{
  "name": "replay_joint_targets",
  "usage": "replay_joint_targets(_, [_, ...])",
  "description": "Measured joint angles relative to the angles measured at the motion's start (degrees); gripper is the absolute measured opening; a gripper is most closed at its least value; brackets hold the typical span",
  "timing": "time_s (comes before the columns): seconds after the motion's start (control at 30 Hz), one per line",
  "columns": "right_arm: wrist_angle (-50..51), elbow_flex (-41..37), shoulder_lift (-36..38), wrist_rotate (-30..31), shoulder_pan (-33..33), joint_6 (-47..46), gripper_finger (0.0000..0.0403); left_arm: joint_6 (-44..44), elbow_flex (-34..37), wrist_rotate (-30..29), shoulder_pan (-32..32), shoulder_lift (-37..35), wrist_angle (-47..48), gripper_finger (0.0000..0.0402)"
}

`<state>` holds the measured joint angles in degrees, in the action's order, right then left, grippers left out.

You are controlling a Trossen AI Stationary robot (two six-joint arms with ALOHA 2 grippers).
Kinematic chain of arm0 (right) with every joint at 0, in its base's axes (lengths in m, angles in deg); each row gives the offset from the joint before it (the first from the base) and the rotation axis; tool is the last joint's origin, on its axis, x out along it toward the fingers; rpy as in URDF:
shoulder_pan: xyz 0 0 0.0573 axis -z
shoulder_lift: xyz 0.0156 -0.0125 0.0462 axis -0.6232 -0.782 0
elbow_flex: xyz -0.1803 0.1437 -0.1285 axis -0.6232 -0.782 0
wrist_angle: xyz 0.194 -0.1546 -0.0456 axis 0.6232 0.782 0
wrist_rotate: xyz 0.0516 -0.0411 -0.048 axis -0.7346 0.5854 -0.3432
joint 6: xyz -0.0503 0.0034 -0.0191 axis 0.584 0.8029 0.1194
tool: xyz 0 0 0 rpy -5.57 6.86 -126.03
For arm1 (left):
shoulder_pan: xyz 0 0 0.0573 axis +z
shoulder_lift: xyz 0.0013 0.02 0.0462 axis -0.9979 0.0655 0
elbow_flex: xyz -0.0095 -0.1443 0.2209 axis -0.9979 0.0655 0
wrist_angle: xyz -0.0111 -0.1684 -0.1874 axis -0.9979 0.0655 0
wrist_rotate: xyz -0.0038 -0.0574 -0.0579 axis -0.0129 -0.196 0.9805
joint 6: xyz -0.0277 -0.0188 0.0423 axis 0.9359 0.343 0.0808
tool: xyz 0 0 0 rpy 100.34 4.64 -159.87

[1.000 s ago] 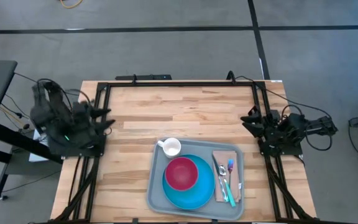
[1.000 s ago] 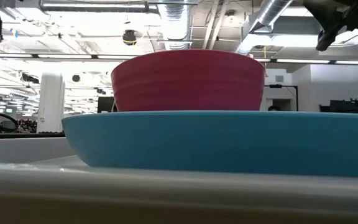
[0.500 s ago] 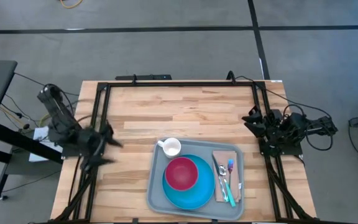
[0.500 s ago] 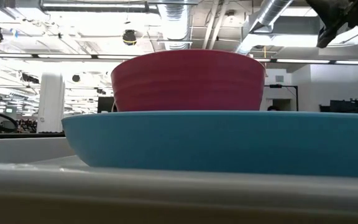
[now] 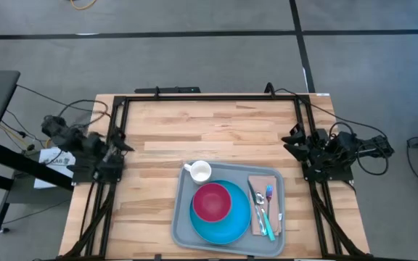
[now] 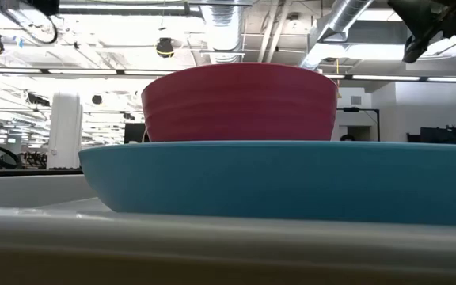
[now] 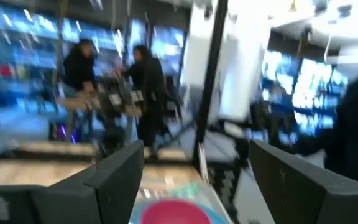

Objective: Set up tray
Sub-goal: Return to home position

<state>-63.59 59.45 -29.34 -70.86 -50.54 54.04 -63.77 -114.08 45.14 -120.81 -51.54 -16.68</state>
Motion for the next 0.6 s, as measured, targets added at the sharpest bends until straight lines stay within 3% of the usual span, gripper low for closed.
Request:
replay_joint_targets(0.1, [2.02,-0.04,-0.02,-0.14,0.02,-0.6,0.0123,-3.06,2.31,-1.58,0.97,-5.16,-1.27,0.0279])
replay_joint_targets(0.2, [1.93,-0.02,0.06,-3.79,0.02,0.61,0.0123,-5.68,6.23,-2.08,1.48,-4.82,-3.12,0.0279])
replay_joint_targets(0.3, [1.7,-0.02,0.07,-7.14,0.02,2.52,0.0123,-3.61,10.11,-1.29,2.12,-5.13,-8.44,0.0279])
replay_joint_targets(0.5, [2.42,-0.07,0.06,-7.26,0.02,2.62,0.0123,-0.62,21.53,2.12,3.42,-5.2,-22.18,0.0279])
replay_joint_targets(0.6, [2.24,-0.04,0.07,-7.18,0.02,4.35,0.0123,1.91,24.48,1.94,3.96,-4.93,-23.61,0.0279])
